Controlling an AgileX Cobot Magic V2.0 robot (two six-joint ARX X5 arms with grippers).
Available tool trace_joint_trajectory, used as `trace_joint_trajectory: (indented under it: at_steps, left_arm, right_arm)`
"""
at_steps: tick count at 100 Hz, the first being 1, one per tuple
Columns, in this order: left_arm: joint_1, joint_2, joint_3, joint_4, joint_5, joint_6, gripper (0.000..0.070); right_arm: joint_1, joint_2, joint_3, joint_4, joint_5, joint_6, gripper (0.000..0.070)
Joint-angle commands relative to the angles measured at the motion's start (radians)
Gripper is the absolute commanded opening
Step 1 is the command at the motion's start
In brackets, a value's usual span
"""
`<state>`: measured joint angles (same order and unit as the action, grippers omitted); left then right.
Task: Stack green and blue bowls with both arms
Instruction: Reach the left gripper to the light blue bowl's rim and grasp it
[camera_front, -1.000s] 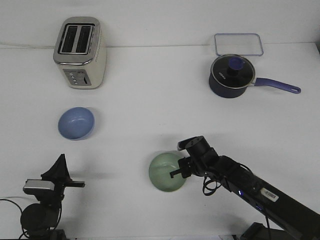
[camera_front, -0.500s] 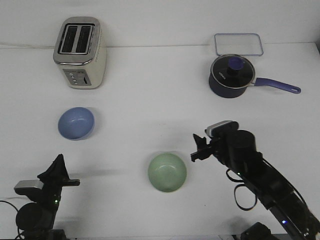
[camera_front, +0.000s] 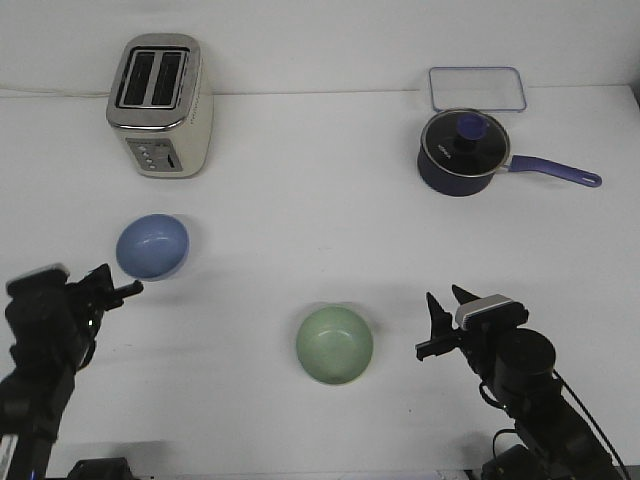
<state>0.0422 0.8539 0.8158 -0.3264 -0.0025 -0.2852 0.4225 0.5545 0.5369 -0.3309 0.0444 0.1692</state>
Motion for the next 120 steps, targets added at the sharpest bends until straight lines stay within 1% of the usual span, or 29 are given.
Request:
trace_joint_trajectory:
  at_steps: [1,12,15,19,27,43,62,80,87,89,91,93,95,101,103,105,107,120]
  left_arm:
    - [0.009,0.122,0.081,-0.036,0.020,0.050,0.0117]
    - [0.023,0.277,0.185,-0.074,0.023,0.064,0.0436]
    - [0.025,0.314,0.208,-0.083,0.023,0.064,0.0499]
    - [0.030,0.359,0.237,-0.096,0.023,0.065,0.0545]
    - [0.046,0.445,0.289,-0.128,0.023,0.073,0.0550]
    - [0.070,0.592,0.359,-0.168,0.023,0.147,0.0550]
    - [0.089,0.731,0.390,-0.165,0.025,0.161,0.0550]
    - [0.096,0.829,0.391,-0.128,0.029,0.161,0.0547]
    - [0.096,0.853,0.391,-0.119,0.029,0.161,0.0535]
    - [0.096,0.858,0.391,-0.118,0.029,0.161,0.0518]
    - [0.096,0.863,0.391,-0.116,0.029,0.161,0.0477]
    - [0.096,0.866,0.391,-0.116,0.029,0.161,0.0414]
    - [0.096,0.866,0.391,-0.117,0.029,0.161,0.0328]
    - [0.096,0.866,0.391,-0.116,0.029,0.161,0.0005]
    - [0.096,0.866,0.391,-0.115,0.029,0.161,0.0000]
    - [0.096,0.864,0.392,-0.114,0.029,0.161,0.0026]
    - [0.096,0.859,0.393,-0.116,0.029,0.161,0.0008]
    - [0.095,0.836,0.421,-0.139,0.034,0.165,0.0012]
  right_arm:
    - [0.003,-0.011,0.003,0.016,-0.016,0.019,0.0305]
    - [0.003,-0.010,0.003,0.016,-0.022,0.016,0.0305]
    - [0.003,-0.011,0.003,0.018,-0.023,0.013,0.0305]
    - [0.003,-0.011,0.003,0.021,-0.027,0.010,0.0306]
    - [0.003,-0.010,0.003,0.020,-0.042,0.010,0.0305]
    - [0.003,-0.010,0.003,0.020,-0.045,0.010,0.0305]
    - [0.003,-0.010,0.003,0.016,-0.045,0.010,0.0306]
    - [0.003,-0.010,0.003,0.013,-0.045,0.013,0.0305]
    - [0.003,-0.010,0.003,0.013,-0.045,0.013,0.0305]
    - [0.003,-0.010,0.003,0.013,-0.045,0.013,0.0305]
    - [0.003,-0.010,0.003,0.013,-0.045,0.013,0.0305]
    - [0.003,-0.010,0.003,0.013,-0.045,0.013,0.0305]
    - [0.003,-0.010,0.003,0.013,-0.045,0.013,0.0305]
    - [0.003,-0.010,0.003,0.013,-0.045,0.013,0.0305]
    - [0.003,-0.010,0.003,0.013,-0.045,0.014,0.0305]
    - [0.003,-0.010,0.003,0.013,-0.045,0.014,0.0305]
    - [0.003,-0.010,0.003,0.013,-0.045,0.014,0.0305]
    - [0.003,-0.010,0.003,0.013,-0.045,0.014,0.0305]
